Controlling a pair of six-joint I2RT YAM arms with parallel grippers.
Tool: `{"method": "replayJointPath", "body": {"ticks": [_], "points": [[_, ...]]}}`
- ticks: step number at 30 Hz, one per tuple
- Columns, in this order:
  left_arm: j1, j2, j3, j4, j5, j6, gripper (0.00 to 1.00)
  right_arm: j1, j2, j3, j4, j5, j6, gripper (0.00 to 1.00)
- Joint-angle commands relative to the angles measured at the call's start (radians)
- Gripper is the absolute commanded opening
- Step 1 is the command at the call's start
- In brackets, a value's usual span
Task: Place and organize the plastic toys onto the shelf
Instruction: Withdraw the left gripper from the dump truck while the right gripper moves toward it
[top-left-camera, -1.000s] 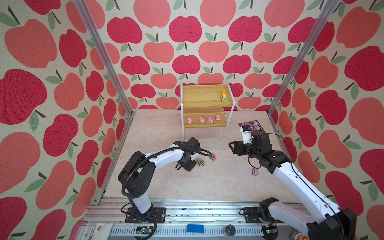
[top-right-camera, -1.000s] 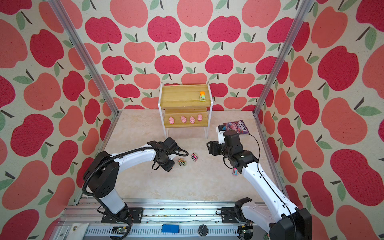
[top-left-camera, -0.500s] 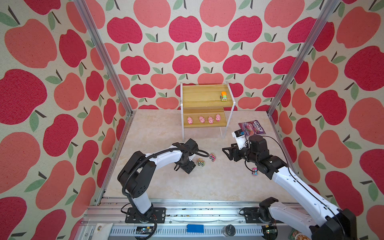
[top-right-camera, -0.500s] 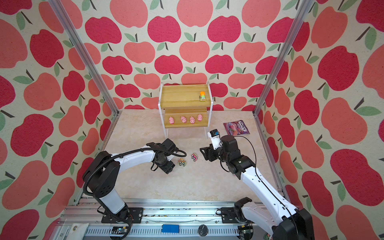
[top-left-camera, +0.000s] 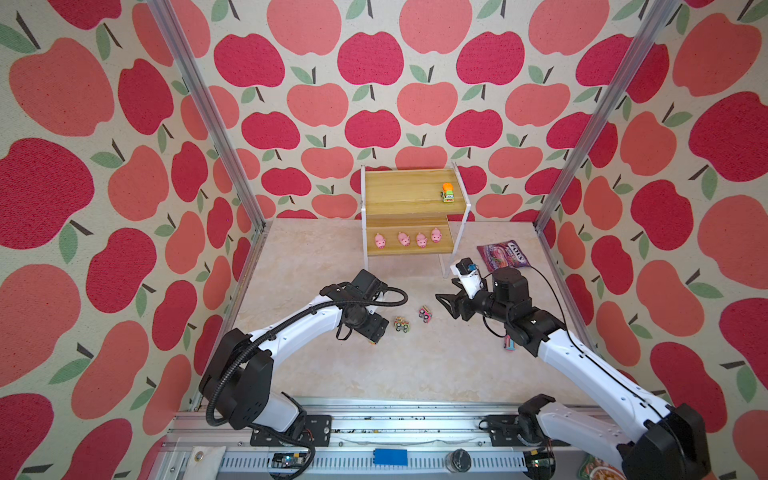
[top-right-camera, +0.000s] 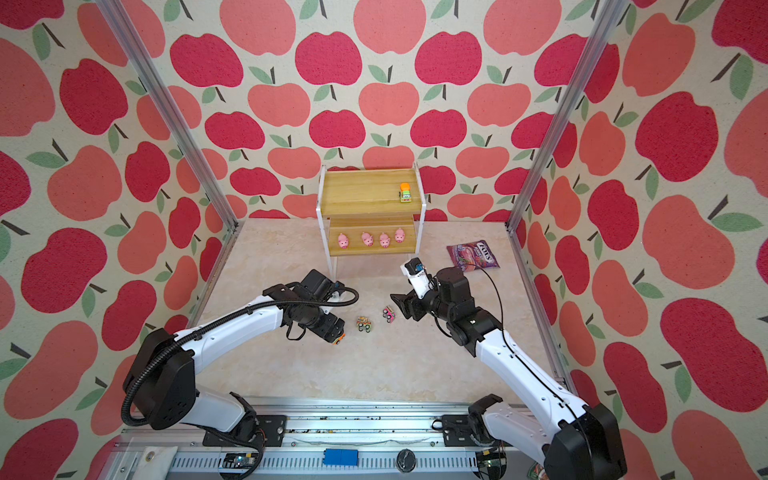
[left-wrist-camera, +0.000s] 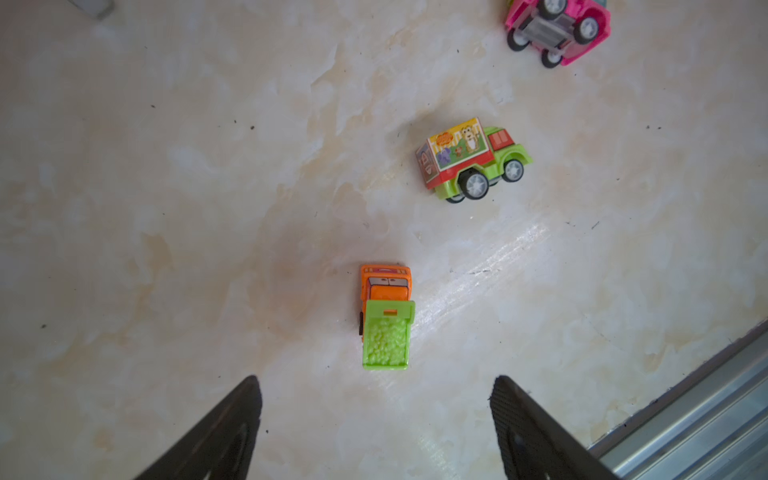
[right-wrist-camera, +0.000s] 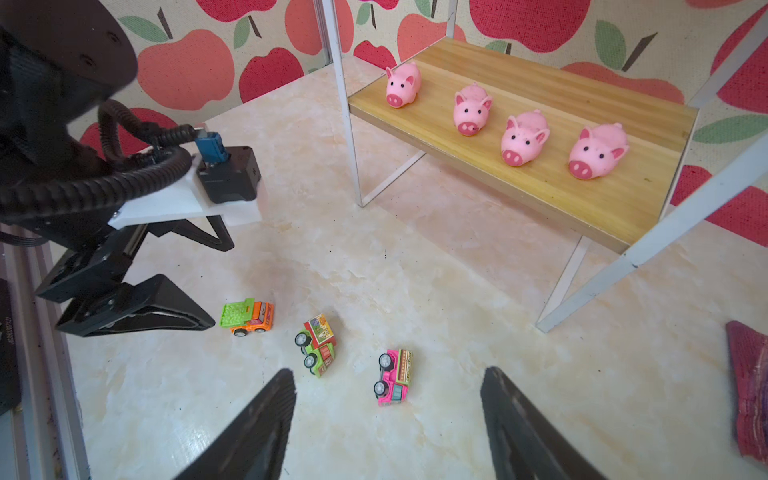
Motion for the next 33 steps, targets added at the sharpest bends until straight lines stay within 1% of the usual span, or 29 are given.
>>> {"method": "replayJointPath", "body": {"ticks": [1,6,16,24,33], "points": [[-0.015,0.054,-0.007,-0.033,-0.028,-0.064,0.91,0.007,-0.014,0.022,0.041,-0.010,-0.023,0.74],[-0.023,0.108,-0.012,-0.020,-0.064,-0.114,0.92,0.009,-0.027,0.011,0.046,-0.010,-0.014,0.75],[-0.030,0.202,-0.005,-0.062,-0.168,-0.135,0.90,0.012,-0.046,-0.005,0.057,-0.015,-0.010,0.75],[-0.027,0.227,-0.011,-0.080,-0.235,-0.149,0.89,0.016,-0.041,-0.007,0.068,-0.021,-0.007,0.75],[0.006,0.242,-0.019,-0.088,-0.271,-0.157,0.89,0.033,-0.040,-0.019,0.054,-0.032,-0.026,0.75]]}}
